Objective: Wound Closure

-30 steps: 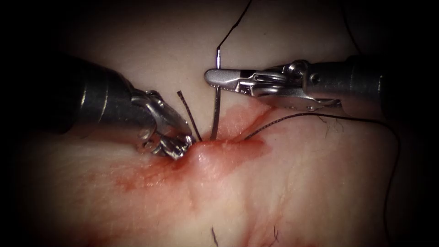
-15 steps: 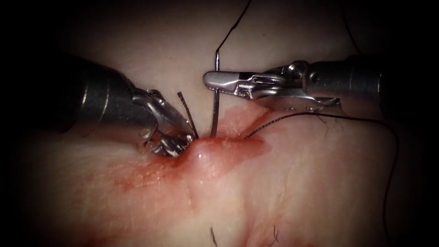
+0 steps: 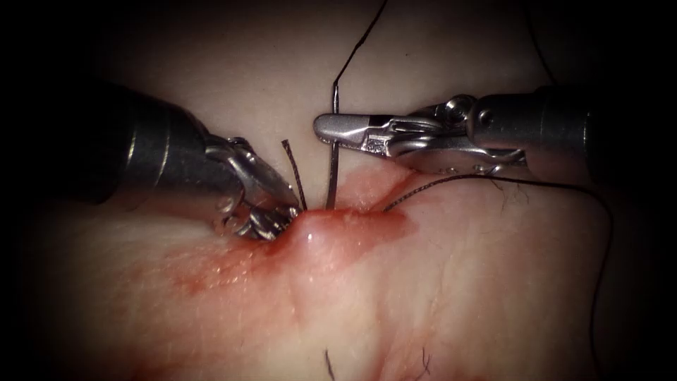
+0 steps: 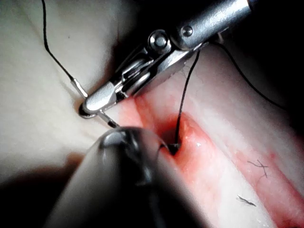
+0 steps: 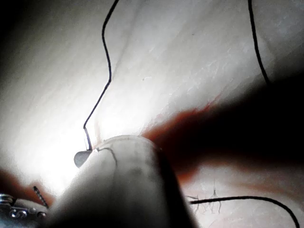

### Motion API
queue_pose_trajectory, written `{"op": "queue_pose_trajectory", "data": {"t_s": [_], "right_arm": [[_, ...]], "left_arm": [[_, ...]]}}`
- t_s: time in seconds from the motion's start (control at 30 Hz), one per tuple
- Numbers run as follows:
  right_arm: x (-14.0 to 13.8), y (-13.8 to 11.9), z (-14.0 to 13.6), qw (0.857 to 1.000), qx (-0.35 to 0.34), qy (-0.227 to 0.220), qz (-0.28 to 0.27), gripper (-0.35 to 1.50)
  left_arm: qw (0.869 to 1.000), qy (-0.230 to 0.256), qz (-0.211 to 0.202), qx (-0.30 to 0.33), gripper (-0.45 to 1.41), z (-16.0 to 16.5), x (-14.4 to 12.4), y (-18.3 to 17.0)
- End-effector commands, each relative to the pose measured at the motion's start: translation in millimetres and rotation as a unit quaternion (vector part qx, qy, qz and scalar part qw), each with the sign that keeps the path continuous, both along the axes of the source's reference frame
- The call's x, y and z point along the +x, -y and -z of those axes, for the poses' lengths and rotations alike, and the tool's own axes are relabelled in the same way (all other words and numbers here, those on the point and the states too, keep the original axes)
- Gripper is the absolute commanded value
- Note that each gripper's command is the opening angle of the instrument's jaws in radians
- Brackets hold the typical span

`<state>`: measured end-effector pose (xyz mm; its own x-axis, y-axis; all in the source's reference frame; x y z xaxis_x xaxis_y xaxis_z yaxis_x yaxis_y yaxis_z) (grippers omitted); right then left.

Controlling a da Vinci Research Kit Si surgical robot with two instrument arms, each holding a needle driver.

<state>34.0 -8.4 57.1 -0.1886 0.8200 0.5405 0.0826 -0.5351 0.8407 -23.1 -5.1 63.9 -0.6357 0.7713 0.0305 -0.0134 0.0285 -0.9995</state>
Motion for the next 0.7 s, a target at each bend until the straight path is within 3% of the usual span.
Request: {"op": "queue_pose_trajectory", "data": {"t_s": [0.03, 0.7], "right_arm": [[1.0, -0.5, -0.1, 1.000, -0.001, -0.003, -0.002, -0.35], [1.2, -0.3, 0.2, 1.000, 0.024, -0.017, -0.009, -0.35]], "left_arm": [[1.000, 0.000, 0.000, 0.000, -0.45, -0.5, -0.5, 0.0], [1.000, 0.000, -0.001, -0.001, -0.45, -0.6, -0.5, 0.0]]}}
